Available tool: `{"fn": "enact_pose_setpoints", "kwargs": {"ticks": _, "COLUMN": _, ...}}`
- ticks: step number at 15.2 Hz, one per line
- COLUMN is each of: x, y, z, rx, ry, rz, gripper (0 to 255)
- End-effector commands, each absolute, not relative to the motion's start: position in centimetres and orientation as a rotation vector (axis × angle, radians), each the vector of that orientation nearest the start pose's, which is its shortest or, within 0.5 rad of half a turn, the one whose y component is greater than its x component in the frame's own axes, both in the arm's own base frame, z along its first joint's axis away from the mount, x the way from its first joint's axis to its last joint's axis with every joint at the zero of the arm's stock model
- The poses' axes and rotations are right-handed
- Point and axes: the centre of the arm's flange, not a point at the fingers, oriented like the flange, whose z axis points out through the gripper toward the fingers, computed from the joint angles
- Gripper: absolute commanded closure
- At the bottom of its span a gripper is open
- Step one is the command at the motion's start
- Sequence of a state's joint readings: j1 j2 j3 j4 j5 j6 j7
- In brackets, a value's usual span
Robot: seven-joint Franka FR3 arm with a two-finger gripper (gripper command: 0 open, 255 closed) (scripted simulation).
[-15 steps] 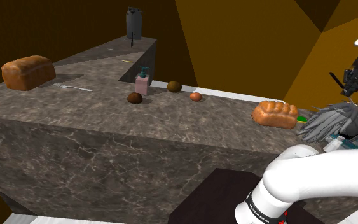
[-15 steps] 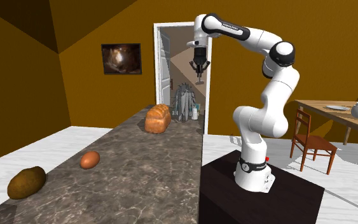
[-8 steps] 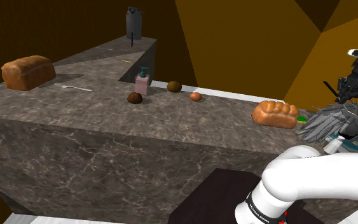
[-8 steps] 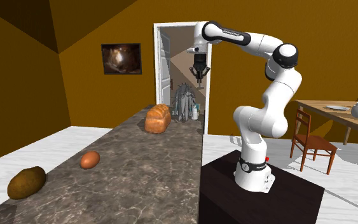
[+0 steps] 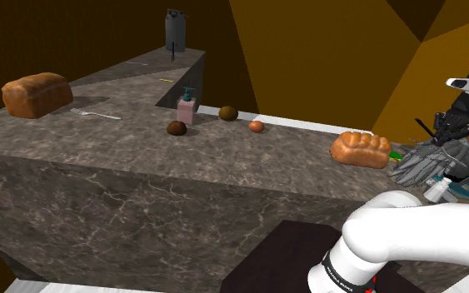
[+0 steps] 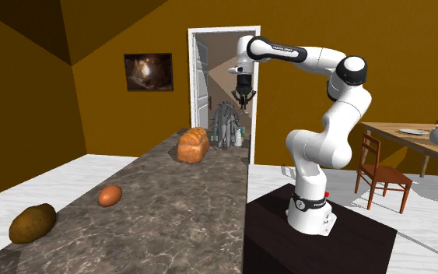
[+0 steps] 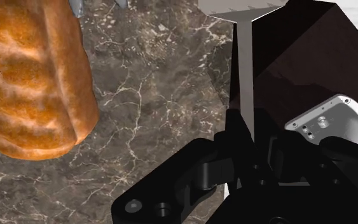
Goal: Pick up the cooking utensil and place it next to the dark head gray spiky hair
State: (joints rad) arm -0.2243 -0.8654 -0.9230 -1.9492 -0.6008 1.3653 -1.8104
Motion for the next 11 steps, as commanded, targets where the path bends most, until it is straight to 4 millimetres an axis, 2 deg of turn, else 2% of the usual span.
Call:
{"fn": "enact_pose_setpoints", "kwargs": {"ticks": 1, "x": -4.3, "y": -43.5, "z": 59.2, "rx": -2.902, "ry": -1.133, "rz": -0.096, "gripper": 255}}
{"fn": "enact_pose_setpoints", "kwargs": {"ticks": 11, "x": -4.3, "y": -43.5, "z": 53.9, "rx": -2.902, "ry": -1.133, "rz": -0.096, "gripper": 255}}
